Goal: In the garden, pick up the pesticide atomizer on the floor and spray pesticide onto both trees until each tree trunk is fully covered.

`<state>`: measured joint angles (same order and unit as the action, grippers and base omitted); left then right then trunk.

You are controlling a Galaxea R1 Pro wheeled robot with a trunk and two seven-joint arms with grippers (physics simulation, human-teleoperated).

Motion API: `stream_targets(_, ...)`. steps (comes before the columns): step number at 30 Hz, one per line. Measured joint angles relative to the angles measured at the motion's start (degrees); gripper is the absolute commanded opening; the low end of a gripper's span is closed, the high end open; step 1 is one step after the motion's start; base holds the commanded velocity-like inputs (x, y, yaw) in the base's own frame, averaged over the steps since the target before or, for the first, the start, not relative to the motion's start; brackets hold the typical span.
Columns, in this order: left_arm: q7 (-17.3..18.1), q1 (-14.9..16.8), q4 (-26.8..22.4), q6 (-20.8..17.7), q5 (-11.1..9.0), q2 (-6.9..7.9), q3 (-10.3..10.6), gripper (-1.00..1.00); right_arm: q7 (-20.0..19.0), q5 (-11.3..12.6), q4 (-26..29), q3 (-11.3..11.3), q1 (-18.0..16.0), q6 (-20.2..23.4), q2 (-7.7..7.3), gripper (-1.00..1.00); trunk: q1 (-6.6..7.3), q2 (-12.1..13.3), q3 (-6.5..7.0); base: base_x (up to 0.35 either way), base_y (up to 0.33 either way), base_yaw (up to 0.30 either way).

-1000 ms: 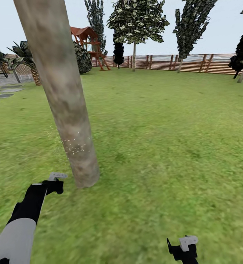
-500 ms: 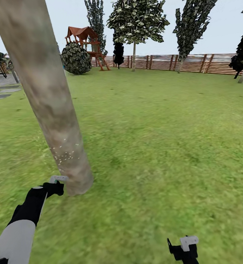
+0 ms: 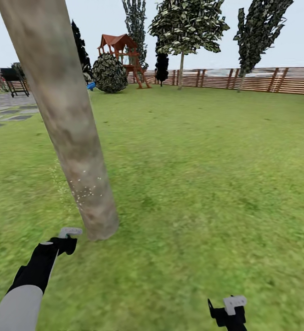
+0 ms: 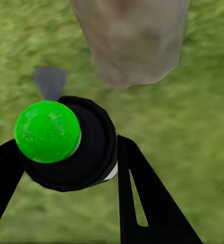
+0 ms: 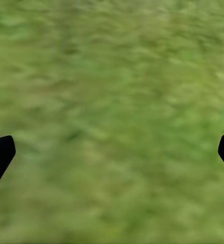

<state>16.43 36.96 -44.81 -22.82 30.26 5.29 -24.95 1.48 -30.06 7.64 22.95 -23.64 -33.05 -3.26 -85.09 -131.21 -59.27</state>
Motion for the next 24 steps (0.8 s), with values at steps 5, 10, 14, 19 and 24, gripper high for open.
stream_targets(5,0.0,-0.1,-0.7,-1.4,0.0,-0.57,0.2,-1.0,0.0,0.1,-1.0,0.1,0.0,0.1,-0.27,1.0,0.0,0.0,0.0,0.0,-0.054,0.009)
stream_targets(10,-1.2,-0.2,-0.3,-0.9,-0.2,-1.11,0.6,-1.0,-0.3,0.0,-1.2,0.0,0.0,0.1,-0.05,1.0,0.0,0.0,0.0,0.073,-0.254,0.0)
stream_targets(14,-1.2,-0.2,-0.1,-0.6,0.0,-2.85,0.7,-1.0,-0.4,-0.2,-1.7,-0.1,0.0,0.1,0.09,1.0,0.0,0.0,0.0,0.132,-0.245,0.0)
stream_targets(19,-1.4,-0.2,-0.6,-0.8,-0.3,-3.16,-0.2,-1.0,-0.3,-0.2,-1.8,-0.1,0.0,0.1,0.1,1.0,0.0,0.0,0.0,0.013,-0.266,0.174)
stream_targets(24,-4.6,-0.2,-0.7,-0.9,-0.3,-3.22,-0.4,-1.0,-0.1,-0.1,-1.8,0.0,0.0,0.0,0.03,1.0,0.0,0.0,0.0,-0.036,-0.269,0.273)
